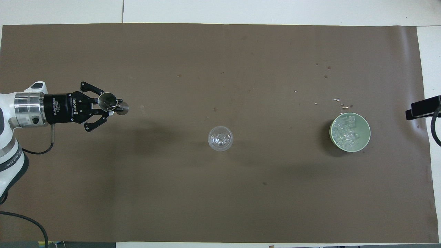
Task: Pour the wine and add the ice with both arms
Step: 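Lift the silver cup with the left gripper and carry it over the clear glass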
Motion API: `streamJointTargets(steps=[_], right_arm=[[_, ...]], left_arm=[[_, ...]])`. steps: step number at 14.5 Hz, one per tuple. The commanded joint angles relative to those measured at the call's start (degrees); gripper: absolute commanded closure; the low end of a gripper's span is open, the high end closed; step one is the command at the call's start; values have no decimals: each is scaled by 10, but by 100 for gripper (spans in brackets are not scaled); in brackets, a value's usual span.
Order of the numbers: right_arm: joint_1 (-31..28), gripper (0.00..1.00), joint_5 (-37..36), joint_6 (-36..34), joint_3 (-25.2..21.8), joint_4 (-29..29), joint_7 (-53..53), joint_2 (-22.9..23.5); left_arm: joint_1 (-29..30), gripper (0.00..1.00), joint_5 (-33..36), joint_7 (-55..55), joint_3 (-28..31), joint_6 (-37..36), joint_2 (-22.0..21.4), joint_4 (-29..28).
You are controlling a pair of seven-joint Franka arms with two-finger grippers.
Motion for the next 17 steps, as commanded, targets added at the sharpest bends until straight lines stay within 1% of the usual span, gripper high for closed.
streamJointTargets(steps=[1, 2, 4, 7, 10, 15, 17], right_arm=[[-4, 0, 3, 1, 3, -13, 0, -13], [-4, 0, 3, 1, 3, -13, 0, -12], [-4, 0, 3, 1, 3, -13, 0, -12], [-4, 0, 3, 1, 3, -13, 0, -12], [-4, 0, 3, 1, 3, -13, 0, -12], [-4, 0, 3, 1, 3, -13, 0, -12], [-4, 0, 3, 1, 3, -13, 0, -12]], left_arm=[[-76, 100, 1, -66, 10, 54, -45, -24], [-100, 100, 12, -84, 10, 68, -51, -24], [-138, 100, 63, -153, 7, 94, -61, -22], [-189, 100, 108, -195, 6, 136, -58, -16], [-244, 100, 172, -251, 6, 187, -49, -4], [-298, 100, 288, -309, 6, 189, -34, 21], [-311, 100, 335, -339, 6, 188, -31, 35]])
